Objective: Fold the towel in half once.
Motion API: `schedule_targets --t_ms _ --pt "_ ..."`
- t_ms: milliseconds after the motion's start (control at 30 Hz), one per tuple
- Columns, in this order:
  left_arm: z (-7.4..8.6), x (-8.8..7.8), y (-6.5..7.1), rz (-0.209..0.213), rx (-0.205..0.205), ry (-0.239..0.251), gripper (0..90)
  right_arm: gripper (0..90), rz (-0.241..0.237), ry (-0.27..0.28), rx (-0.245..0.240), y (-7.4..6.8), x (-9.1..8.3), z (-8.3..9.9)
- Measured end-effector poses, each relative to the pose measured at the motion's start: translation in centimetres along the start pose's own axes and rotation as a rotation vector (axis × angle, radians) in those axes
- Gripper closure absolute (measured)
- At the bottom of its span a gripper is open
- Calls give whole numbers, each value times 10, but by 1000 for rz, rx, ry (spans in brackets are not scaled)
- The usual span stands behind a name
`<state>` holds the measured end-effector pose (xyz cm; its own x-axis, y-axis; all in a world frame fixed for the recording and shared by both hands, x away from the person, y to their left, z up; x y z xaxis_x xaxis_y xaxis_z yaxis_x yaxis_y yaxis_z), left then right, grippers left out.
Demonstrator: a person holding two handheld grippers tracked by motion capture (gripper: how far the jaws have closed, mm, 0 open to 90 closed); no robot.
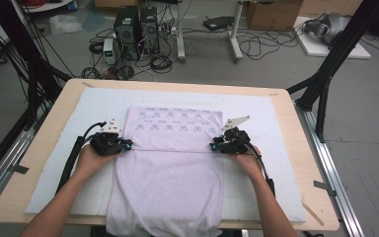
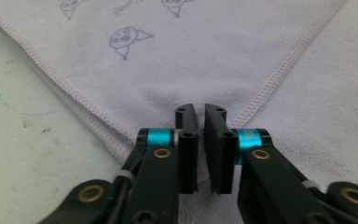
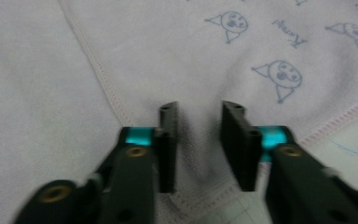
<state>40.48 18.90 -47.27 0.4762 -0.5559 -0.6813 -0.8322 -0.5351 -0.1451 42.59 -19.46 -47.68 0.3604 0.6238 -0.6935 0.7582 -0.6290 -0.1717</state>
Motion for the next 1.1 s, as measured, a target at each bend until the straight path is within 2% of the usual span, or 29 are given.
schedule_targets --t_ms 33,100,167,333,433,500,600,700,800,833,933,967,1000,1033,1100 --pt "0 0 0 1 -6 1 871 826 -13 -2 7 0 0 0" --pt "-1 -2 -1 -1 -14 6 880 862 -20 -10 0 -1 -1 -1" --pt "-3 -7 -3 -3 -25 30 881 868 -20 -12 -1 -1 -3 -2" --pt "-13 -26 -8 -4 -58 105 881 875 -16 23 -7 -1 -17 -11" --pt "-19 -38 -8 -6 -61 141 881 875 -26 47 -15 -5 -28 -19" --pt "-21 -46 -5 -7 -48 144 881 875 -40 57 -24 -9 -34 -21" --pt "-20 -60 7 3 -22 153 881 876 -59 59 -39 -22 -47 -20" --pt "-14 -73 26 15 14 158 881 877 -71 73 -81 -41 -63 -12" --pt "-2 -88 51 23 27 171 881 877 -109 68 -85 -63 -76 2" --pt "1 -91 56 22 34 171 881 877 -118 77 -100 -71 -79 7" --pt "15 -100 75 34 46 170 874 867 -151 73 -118 -89 -82 21" --pt "18 -101 77 37 49 163 840 811 -150 70 -124 -91 -80 26" --pt "21 -99 79 36 42 152 764 760 -137 61 -121 -90 -77 29" --pt "22 -96 78 29 39 143 648 697 -122 33 -116 -87 -73 32" --pt "25 -88 73 29 15 122 546 574 -120 31 -88 -82 -65 34"
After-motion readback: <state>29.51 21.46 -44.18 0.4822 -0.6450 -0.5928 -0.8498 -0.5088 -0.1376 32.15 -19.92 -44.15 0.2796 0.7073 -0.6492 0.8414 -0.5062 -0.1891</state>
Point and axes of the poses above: each handheld gripper's, and its own axes: x roughly forward along the jaws, z roughly out of its underside, y roughly to its right, the point moved 5 cm from there along x, roughly forward along the jaws, and after that the axes turned 10 degrees about x, right-handed, at the moved point
